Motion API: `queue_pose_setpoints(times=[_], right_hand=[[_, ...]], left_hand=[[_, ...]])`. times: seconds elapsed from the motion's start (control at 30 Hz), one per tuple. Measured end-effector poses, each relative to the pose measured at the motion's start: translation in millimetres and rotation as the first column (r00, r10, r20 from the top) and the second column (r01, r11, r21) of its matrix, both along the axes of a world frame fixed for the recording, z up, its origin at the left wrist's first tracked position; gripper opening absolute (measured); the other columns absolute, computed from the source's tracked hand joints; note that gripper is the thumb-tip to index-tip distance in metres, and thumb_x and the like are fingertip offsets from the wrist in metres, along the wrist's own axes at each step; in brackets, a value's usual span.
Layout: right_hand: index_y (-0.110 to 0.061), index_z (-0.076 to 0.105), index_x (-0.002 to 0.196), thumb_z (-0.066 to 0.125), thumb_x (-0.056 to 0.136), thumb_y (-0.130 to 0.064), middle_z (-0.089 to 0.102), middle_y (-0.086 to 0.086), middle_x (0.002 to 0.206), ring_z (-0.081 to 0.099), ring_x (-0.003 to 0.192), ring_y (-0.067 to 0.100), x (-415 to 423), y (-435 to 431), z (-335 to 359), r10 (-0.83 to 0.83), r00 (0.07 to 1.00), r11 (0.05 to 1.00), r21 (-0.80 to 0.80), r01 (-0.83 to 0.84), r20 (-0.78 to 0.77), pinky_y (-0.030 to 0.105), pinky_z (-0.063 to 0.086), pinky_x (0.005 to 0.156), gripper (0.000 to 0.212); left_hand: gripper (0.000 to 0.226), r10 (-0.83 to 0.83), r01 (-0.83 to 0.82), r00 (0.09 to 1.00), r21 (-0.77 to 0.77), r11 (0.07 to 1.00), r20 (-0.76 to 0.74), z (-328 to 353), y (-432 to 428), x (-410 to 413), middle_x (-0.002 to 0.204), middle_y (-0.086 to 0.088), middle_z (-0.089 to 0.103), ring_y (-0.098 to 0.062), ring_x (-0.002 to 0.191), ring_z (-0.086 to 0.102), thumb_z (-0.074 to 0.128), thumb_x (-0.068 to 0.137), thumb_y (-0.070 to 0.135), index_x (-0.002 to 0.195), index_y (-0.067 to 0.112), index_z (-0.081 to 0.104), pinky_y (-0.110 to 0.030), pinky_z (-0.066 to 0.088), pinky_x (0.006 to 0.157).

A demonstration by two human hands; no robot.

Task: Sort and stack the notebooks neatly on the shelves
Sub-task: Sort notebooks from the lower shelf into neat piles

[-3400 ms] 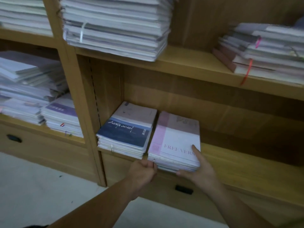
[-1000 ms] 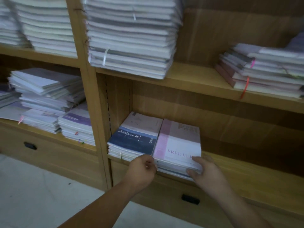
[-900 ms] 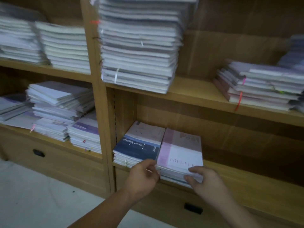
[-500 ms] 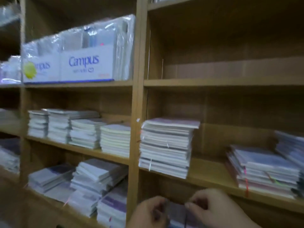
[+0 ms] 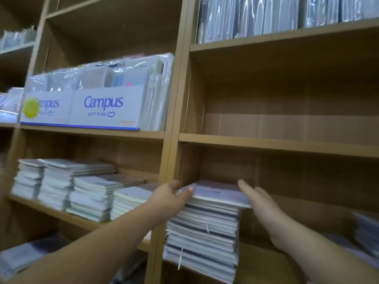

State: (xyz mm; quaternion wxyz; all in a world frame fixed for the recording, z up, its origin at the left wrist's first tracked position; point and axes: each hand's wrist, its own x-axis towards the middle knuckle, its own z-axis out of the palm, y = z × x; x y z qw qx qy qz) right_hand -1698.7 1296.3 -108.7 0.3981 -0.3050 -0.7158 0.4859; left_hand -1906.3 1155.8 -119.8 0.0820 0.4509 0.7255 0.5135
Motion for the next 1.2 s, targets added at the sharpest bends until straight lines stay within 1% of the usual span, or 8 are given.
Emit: queue_pose_setpoints(times=[0.27,0.43,0.57,0.67,0.8,0.93,1.1,1.2], right_hand=[[-0.021,0.012,0.163,0.052,0.099,-0.054,0.023,0.005,0.166,0.027,0.150,0.031,-37,20,-14,0.058,0.998,0.997,0.051,-0.058,0.015,0.041,0.028,0.115,0.082],[-0.029,0.006,0.163,0.059,0.095,-0.056,0.027,0.005,0.164,0.035,0.145,0.033,-44,25,-18,0.089,0.995,0.994,-0.054,-0.092,-0.054,0.043,0.034,0.105,0.090],[-0.026,0.026,0.158,0.066,0.092,-0.049,0.044,0.006,0.153,0.050,0.130,0.031,-37,25,-20,0.087,0.993,0.991,-0.090,-0.094,-0.084,0.045,0.043,0.103,0.080],[-0.019,0.058,0.124,0.058,0.090,-0.043,0.063,0.013,0.130,0.063,0.112,0.031,-24,30,-26,0.012,0.993,0.997,-0.072,-0.020,-0.118,0.058,0.049,0.102,0.042],[-0.022,0.055,0.137,0.057,0.093,-0.038,0.063,0.011,0.130,0.064,0.111,0.029,-6,37,-29,0.010,0.992,0.994,-0.104,-0.023,-0.124,0.052,0.056,0.093,0.047],[-0.019,0.063,0.113,0.052,0.099,-0.032,0.066,0.015,0.085,0.060,0.064,0.026,3,33,-18,0.077,0.994,0.996,-0.052,-0.073,0.073,0.032,0.047,0.051,0.022],[-0.017,0.048,0.142,0.060,0.097,-0.028,0.062,0.015,0.084,0.053,0.050,0.020,4,26,-14,0.079,0.997,0.990,-0.120,-0.077,0.012,0.028,0.044,0.044,0.047],[-0.012,0.056,0.133,0.062,0.095,-0.020,0.061,0.015,0.082,0.052,0.050,0.020,9,26,-13,0.067,0.996,0.991,-0.111,-0.073,-0.059,0.028,0.042,0.043,0.039]], left_hand=[[0.057,0.214,-0.211,0.973,0.040,0.977,-0.083,-5,22,-5,0.125,-0.002,0.067,-0.022,0.115,0.060,0.058,0.095,0.058,0.136,0.020,0.062,-0.039,0.053,0.097],[0.021,0.233,-0.237,0.969,0.046,0.970,0.082,9,23,0,0.085,-0.006,0.062,-0.022,0.081,0.061,0.067,0.080,0.038,0.084,0.018,0.067,-0.036,0.051,0.072],[0.033,0.184,-0.203,0.963,0.079,0.976,0.198,13,20,5,0.095,-0.020,0.070,-0.031,0.089,0.068,0.073,0.082,0.027,0.103,0.001,0.074,-0.037,0.050,0.071],[0.033,0.119,-0.145,0.963,0.095,0.985,0.242,12,11,9,0.100,-0.016,0.072,-0.029,0.091,0.069,0.073,0.090,0.037,0.108,0.009,0.071,-0.038,0.060,0.077],[0.048,0.072,-0.087,0.945,0.035,0.996,0.319,6,-3,4,0.091,-0.015,0.075,-0.027,0.078,0.076,0.071,0.089,0.054,0.108,0.011,0.067,-0.037,0.064,0.068],[0.055,0.053,-0.067,0.906,0.019,0.998,0.420,11,1,9,0.099,-0.020,0.073,-0.030,0.074,0.078,0.081,0.082,0.050,0.112,0.009,0.059,-0.039,0.065,0.070],[0.042,-0.014,-0.055,0.824,0.106,0.993,0.566,16,14,18,0.104,-0.022,0.067,-0.027,0.070,0.075,0.085,0.083,0.021,0.112,0.000,0.063,-0.031,0.061,0.062],[0.034,-0.049,-0.062,0.779,0.155,0.986,0.625,22,13,26,0.093,-0.020,0.066,-0.022,0.052,0.067,0.084,0.083,0.016,0.106,-0.001,0.066,-0.025,0.051,0.053]])
